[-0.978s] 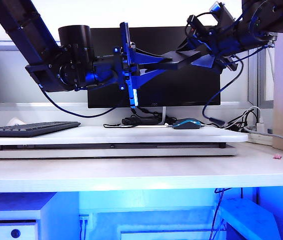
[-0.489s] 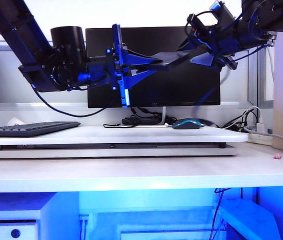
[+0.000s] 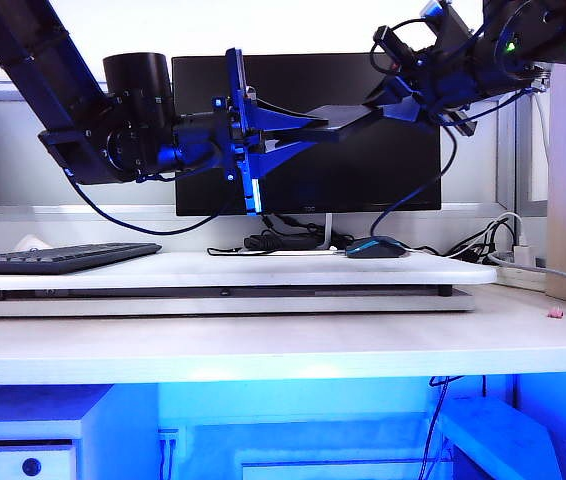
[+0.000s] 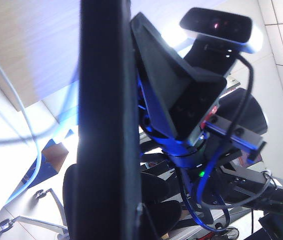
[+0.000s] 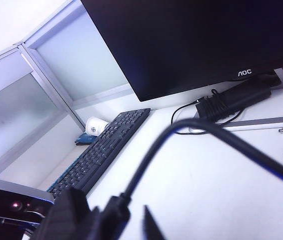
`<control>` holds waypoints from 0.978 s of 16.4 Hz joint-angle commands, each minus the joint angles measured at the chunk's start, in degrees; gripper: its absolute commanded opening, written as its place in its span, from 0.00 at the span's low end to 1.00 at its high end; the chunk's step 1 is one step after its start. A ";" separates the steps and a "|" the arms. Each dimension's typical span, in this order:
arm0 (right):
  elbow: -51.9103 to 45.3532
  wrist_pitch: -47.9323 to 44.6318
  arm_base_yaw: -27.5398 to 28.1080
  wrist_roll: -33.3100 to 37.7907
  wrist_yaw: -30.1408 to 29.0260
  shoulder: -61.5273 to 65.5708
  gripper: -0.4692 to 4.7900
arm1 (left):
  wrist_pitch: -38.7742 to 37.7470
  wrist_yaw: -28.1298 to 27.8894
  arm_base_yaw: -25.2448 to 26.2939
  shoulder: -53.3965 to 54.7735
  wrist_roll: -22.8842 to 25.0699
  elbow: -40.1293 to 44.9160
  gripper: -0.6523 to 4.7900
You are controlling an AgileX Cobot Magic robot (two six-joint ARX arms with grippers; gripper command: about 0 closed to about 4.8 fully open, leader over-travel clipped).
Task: Unplug the data cable of the portable hard drive.
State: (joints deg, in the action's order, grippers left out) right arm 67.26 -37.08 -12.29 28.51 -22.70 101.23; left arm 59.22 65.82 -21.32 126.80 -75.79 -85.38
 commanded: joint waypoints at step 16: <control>0.24 -3.41 -0.68 0.04 0.72 0.20 0.40 | 4.33 1.07 -0.63 -0.72 0.28 -1.64 0.11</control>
State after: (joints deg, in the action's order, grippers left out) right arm 67.31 -39.77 -13.13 28.64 -22.98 101.54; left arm 60.66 65.73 -21.82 126.76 -75.92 -86.59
